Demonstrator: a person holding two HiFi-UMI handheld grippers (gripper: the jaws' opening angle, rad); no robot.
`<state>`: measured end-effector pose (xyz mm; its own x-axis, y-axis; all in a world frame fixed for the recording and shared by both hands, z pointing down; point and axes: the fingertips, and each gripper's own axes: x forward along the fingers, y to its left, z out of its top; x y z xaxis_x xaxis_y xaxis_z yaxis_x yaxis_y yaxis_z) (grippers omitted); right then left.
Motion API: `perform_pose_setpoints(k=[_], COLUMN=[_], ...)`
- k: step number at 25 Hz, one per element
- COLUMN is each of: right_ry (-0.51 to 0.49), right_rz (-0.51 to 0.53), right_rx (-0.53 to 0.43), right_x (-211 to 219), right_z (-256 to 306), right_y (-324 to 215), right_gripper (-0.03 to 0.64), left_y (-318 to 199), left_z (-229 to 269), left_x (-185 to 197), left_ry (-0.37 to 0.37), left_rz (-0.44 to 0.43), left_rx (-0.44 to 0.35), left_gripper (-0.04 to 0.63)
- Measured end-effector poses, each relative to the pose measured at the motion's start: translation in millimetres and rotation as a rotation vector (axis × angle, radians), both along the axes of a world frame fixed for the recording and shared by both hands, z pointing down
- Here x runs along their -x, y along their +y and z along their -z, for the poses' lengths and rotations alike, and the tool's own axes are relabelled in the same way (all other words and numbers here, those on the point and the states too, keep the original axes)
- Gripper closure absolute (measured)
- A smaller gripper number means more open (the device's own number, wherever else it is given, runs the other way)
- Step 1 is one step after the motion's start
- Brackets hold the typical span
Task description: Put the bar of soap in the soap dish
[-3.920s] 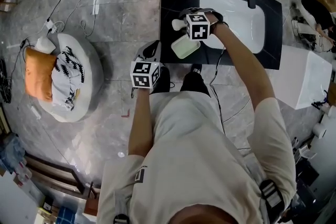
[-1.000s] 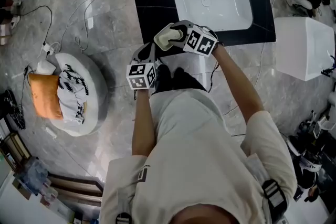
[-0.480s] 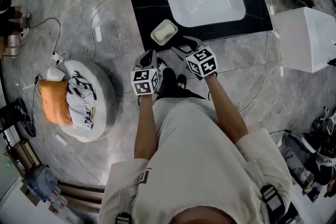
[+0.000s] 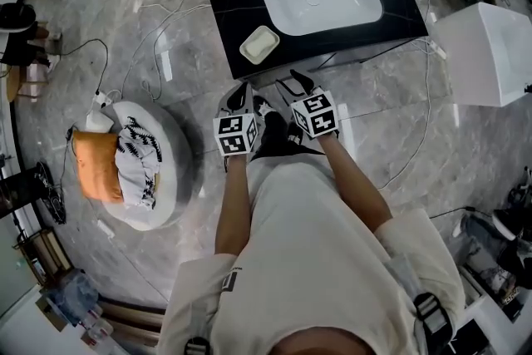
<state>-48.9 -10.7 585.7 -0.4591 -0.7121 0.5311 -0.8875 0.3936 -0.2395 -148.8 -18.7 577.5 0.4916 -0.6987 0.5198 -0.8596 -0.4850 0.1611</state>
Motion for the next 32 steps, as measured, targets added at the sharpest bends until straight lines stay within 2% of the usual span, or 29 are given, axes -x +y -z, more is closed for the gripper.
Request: perform_pose_setpoints(k=[12,17,32], right_ry=[-0.06,-0.044,-0.036], right_rz=[-0.095,-0.115,-0.086], right_rx=[0.04,0.036,0.022], right_x=[-21.6,-28.1,-26.4], right_z=[-14.4,-19.6,-12.0], right_y=[40.2,48.8,53.8], right_gripper=[0.54,0.594,0.614], left_y=[32.9,42.0,46.9], left_z=[-5.2,-10.4,-8.6], left_x=[-19.7,-19.7,-19.2], left_ry=[0.005,0.002,-0.001], left_rz=[-0.05,-0.053,-0.037], left_rx=[-0.004,-0.007,-0.016], left_gripper=[0.591,0.591,0.591])
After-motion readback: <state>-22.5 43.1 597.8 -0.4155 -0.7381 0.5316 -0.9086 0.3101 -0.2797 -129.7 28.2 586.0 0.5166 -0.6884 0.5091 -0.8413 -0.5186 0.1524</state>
